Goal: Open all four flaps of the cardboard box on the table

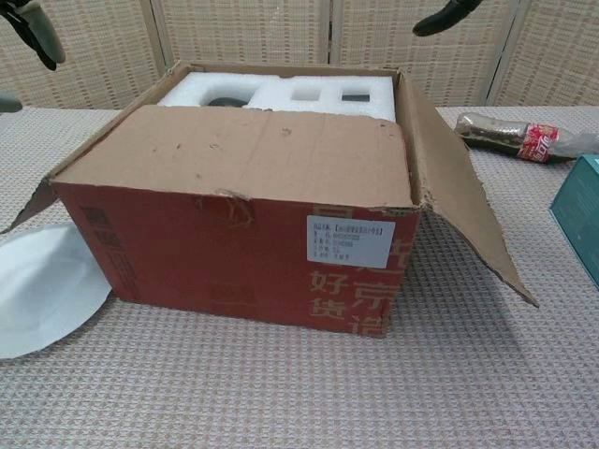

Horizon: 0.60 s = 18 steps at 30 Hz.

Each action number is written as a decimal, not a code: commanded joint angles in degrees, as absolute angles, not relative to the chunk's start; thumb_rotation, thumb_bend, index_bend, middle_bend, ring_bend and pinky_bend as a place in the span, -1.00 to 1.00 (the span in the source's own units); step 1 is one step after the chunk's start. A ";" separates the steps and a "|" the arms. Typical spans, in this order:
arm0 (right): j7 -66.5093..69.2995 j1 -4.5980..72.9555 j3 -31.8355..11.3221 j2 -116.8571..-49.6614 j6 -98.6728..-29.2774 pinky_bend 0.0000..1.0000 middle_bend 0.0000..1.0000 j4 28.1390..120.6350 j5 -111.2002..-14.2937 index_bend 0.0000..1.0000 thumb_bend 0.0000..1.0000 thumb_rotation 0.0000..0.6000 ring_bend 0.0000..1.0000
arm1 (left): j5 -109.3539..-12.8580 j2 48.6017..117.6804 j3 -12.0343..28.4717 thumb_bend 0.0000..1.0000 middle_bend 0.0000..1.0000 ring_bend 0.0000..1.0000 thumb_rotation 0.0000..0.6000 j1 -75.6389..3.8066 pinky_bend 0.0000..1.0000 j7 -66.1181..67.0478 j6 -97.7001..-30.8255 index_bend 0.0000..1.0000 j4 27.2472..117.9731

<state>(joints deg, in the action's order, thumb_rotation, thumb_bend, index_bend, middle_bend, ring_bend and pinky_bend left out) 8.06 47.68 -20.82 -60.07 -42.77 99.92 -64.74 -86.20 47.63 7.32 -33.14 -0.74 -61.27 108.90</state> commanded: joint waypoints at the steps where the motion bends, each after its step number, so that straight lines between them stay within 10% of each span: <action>1: 11.46 47.00 -19.01 -58.01 -38.41 -1.00 -0.63 102.56 -66.18 -0.96 -0.56 1.00 -0.75 | -86.37 47.85 7.30 -0.56 -0.26 -0.43 0.52 -33.10 -1.00 -0.68 -61.37 -0.29 108.98; 18: 17.33 53.10 -18.35 -62.49 -27.38 -1.00 -0.52 100.38 -60.44 -0.96 -0.76 0.90 -0.80 | -86.64 48.25 7.06 -0.56 -0.26 -0.43 0.51 -32.50 -1.00 -0.48 -61.90 -0.28 108.69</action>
